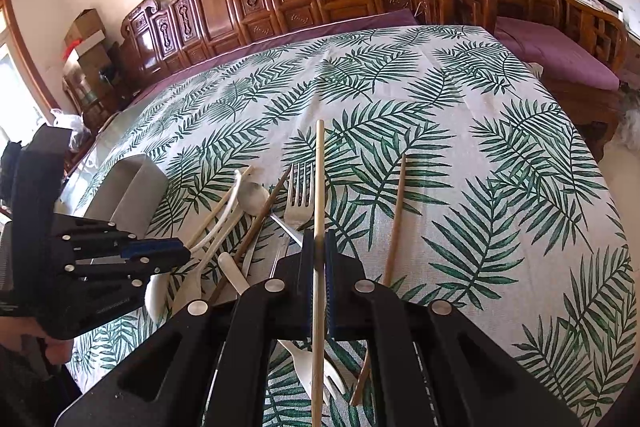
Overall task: Organize utensils
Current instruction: 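Close the left tool on the white plastic spoon handle while the right tool holds the chopstick, then carry the white spoon with the left tool over the grey tray while the right tool brings the chopstick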
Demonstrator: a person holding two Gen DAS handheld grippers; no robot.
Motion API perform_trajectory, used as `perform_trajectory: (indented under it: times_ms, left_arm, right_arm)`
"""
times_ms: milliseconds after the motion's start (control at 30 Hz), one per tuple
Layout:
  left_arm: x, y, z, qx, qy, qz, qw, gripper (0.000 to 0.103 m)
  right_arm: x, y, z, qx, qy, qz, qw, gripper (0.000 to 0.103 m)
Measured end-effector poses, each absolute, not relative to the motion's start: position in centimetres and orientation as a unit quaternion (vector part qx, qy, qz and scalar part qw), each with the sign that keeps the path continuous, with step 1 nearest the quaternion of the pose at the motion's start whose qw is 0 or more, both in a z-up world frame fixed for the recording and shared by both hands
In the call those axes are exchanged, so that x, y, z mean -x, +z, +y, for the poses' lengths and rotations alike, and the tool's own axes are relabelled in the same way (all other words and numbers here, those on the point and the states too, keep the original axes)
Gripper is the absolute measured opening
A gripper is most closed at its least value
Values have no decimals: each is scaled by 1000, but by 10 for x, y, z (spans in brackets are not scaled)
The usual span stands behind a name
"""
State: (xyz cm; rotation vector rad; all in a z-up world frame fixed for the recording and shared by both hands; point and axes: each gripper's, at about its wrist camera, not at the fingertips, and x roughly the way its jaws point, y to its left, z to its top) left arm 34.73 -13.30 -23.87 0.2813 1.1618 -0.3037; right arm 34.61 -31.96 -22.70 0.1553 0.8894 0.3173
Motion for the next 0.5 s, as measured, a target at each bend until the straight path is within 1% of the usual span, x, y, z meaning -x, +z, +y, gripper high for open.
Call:
perform_trajectory:
  times_ms: [333, 500]
  left_arm:
    - [-348, -243, -131, -126, -142, 546, 816, 8]
    - [-353, -253, -129, -119, -142, 561, 807, 16]
  right_arm:
    - [-346, -227, -317, -73, 156, 429, 887, 6]
    - [-346, -226, -317, -73, 157, 430, 886, 6]
